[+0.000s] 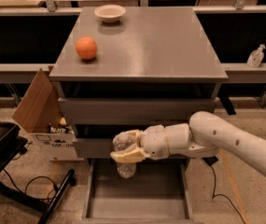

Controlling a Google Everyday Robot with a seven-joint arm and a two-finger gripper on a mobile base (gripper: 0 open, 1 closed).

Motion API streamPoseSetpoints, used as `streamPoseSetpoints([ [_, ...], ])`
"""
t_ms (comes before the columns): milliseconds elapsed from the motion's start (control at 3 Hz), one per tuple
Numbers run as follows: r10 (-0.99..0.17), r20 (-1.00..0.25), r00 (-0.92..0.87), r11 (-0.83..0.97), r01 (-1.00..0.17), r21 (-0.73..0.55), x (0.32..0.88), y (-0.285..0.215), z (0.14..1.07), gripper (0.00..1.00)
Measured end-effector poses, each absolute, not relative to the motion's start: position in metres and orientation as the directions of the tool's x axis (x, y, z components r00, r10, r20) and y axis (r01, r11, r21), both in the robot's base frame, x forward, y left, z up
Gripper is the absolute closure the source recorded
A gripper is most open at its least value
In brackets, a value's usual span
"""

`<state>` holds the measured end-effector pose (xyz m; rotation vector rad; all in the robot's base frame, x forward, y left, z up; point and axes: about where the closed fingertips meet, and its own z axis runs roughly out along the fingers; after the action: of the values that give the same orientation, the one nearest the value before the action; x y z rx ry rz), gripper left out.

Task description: Pick water bottle from bottom drawer and place on counter

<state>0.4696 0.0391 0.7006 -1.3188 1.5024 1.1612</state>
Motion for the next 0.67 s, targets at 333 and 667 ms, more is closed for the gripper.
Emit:
streamPoseSetpoints([
  [333,-0.208,-0.975,-0.084,0.091,-0.994,0.067,0.4832,0.0375,0.7703,1.00],
  [667,-0.204,-0.976,-0.082,0.086,-0.994,0.066,0.4833,0.0390,0.7740,1.00],
])
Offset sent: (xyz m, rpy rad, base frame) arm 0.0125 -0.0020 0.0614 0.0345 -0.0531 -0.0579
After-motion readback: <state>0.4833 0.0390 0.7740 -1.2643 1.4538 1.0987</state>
